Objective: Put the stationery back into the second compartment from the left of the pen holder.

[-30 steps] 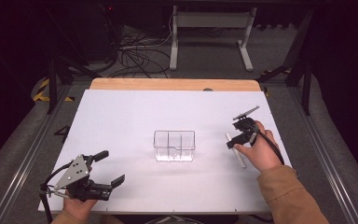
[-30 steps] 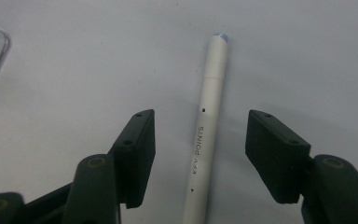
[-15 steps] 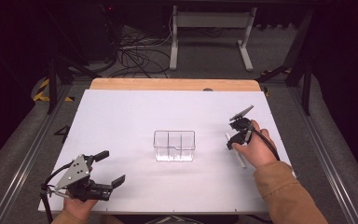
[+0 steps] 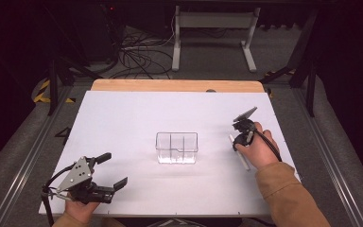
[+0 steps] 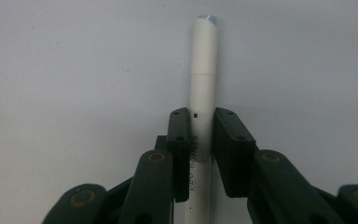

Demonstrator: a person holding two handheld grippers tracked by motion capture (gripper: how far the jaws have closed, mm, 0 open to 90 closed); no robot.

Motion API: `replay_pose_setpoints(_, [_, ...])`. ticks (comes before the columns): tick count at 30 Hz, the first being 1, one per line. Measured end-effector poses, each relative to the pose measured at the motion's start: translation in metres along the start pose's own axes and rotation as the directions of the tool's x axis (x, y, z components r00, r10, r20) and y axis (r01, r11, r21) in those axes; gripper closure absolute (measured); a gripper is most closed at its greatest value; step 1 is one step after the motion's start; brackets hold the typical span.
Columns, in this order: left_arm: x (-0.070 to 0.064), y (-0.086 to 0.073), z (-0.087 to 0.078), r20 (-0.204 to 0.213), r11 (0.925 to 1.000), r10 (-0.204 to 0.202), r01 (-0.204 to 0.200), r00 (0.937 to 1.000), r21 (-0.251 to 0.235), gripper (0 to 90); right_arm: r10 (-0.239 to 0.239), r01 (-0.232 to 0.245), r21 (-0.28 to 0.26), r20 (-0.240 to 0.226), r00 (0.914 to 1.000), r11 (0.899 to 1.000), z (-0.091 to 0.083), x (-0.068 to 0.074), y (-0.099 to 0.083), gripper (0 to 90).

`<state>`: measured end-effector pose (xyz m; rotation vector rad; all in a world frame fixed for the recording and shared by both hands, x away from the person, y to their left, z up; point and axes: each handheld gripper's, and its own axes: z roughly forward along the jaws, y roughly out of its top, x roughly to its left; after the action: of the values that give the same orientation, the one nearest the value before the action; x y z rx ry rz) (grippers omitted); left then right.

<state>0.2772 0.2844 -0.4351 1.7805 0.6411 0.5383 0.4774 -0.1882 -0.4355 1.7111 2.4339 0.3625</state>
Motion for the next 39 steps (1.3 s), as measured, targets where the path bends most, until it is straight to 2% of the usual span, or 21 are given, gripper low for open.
replay_pose_setpoints(3, [0.000, 0.000, 0.000, -0.001, 1.0000, 0.000, 0.000, 1.0000, 0.000, 4.7, 0.022, -0.022, 0.000, 0.010, 0.9997, 1.000, 0.000, 0.001, 0.000, 78.8])
replay_pose_setpoints(16, [0.000, 0.000, 0.000, -0.002, 1.0000, 0.001, -0.001, 1.0000, 0.001, 4.7, 0.033, -0.033, -0.004, 0.018, 0.9993, 0.999, -0.001, 0.003, 0.000, 79.3])
replay_pose_setpoints(21, [0.000, 0.000, 0.000, -0.002, 1.0000, 0.000, 0.000, 1.0000, 0.000, 4.7, 0.009, -0.009, -0.041, 0.012, 0.9999, 0.999, -0.009, 0.004, -0.003, 79.4])
replay_pose_setpoints(27, [0.000, 0.000, 0.000, -0.005, 1.0000, 0.000, 0.000, 1.0000, -0.001, 4.7, -0.018, 0.017, -0.118, -0.008, 0.9998, 0.993, -0.023, 0.007, -0.007, 79.3])
replay_pose_setpoints(28, [0.000, 0.000, 0.000, -0.006, 1.0000, 0.000, 0.000, 1.0000, -0.001, 4.7, -0.031, 0.028, -0.151, -0.016, 0.9994, 0.988, -0.028, 0.007, -0.009, 79.4])
replay_pose_setpoints(29, [0.000, 0.000, 0.000, -0.006, 1.0000, -0.002, 0.002, 1.0000, -0.004, 4.7, -0.031, 0.028, -0.151, -0.016, 0.9994, 0.988, -0.028, 0.007, -0.009, 79.4])
replay_pose_setpoints(30, [0.000, 0.000, 0.000, -0.007, 1.0000, -0.002, 0.002, 1.0000, -0.004, 4.7, -0.043, 0.037, -0.186, -0.025, 0.9988, 0.982, -0.034, 0.008, -0.011, 79.4])
replay_pose_setpoints(31, [0.000, -0.001, 0.000, -0.008, 1.0000, -0.002, 0.002, 1.0000, -0.005, 4.7, -0.043, 0.037, -0.186, -0.025, 0.9988, 0.982, -0.034, 0.008, -0.011, 79.4])
replay_pose_setpoints(35, [0.001, 0.000, 0.001, -0.009, 1.0000, -0.002, 0.002, 1.0000, -0.007, 4.6, -0.068, 0.054, -0.262, -0.044, 0.9967, 0.963, -0.046, 0.009, -0.015, 79.4])
replay_pose_setpoints(36, [0.000, -0.001, 0.001, -0.008, 1.0000, -0.002, 0.002, 1.0000, -0.006, 4.6, -0.091, 0.072, -0.306, -0.048, 0.9946, 0.949, -0.051, 0.010, -0.017, 79.3])
replay_pose_setpoints(37, [0.000, 0.000, 0.001, -0.008, 1.0000, -0.003, 0.003, 1.0000, -0.006, 4.6, -0.102, 0.081, -0.324, -0.049, 0.9935, 0.943, -0.054, 0.010, -0.018, 79.4])
replay_pose_setpoints(38, [0.000, 0.000, 0.001, -0.008, 1.0000, -0.003, 0.003, 1.0000, -0.007, 4.6, -0.102, 0.081, -0.324, -0.049, 0.9935, 0.943, -0.054, 0.010, -0.018, 79.4])
replay_pose_setpoints(39, [0.000, 0.000, 0.001, -0.008, 1.0000, -0.004, 0.004, 1.0000, -0.007, 4.6, -0.116, 0.089, -0.363, -0.053, 0.9919, 0.928, -0.058, 0.011, -0.019, 79.4])
